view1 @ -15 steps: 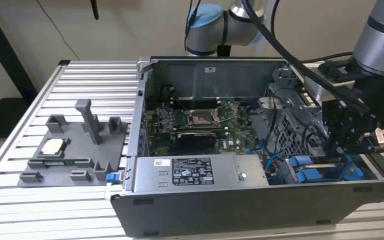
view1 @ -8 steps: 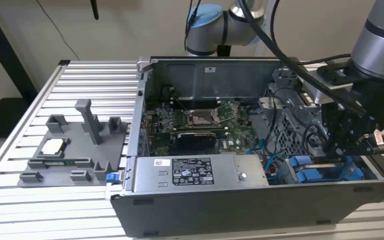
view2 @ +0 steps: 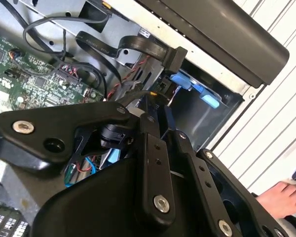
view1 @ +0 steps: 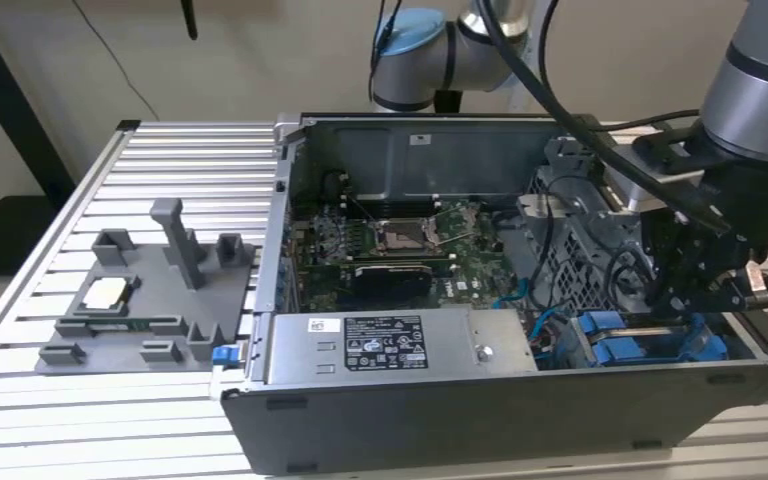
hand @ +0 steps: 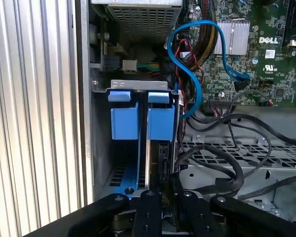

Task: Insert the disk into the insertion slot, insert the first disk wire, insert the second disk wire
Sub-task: 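Insert the first disk wire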

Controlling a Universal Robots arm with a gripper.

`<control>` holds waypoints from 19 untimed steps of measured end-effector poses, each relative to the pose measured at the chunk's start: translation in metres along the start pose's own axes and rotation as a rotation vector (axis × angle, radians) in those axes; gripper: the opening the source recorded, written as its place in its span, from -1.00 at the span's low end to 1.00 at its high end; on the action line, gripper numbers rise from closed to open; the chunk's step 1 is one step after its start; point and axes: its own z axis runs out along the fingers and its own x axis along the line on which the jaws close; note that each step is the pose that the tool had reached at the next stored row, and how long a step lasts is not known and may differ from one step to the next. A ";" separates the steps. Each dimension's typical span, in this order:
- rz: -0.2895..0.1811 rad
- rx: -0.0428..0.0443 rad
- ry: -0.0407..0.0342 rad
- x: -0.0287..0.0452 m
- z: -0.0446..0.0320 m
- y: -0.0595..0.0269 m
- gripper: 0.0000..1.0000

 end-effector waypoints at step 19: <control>-0.010 -0.0001 -0.0018 -0.0009 0.0108 -0.0010 -0.62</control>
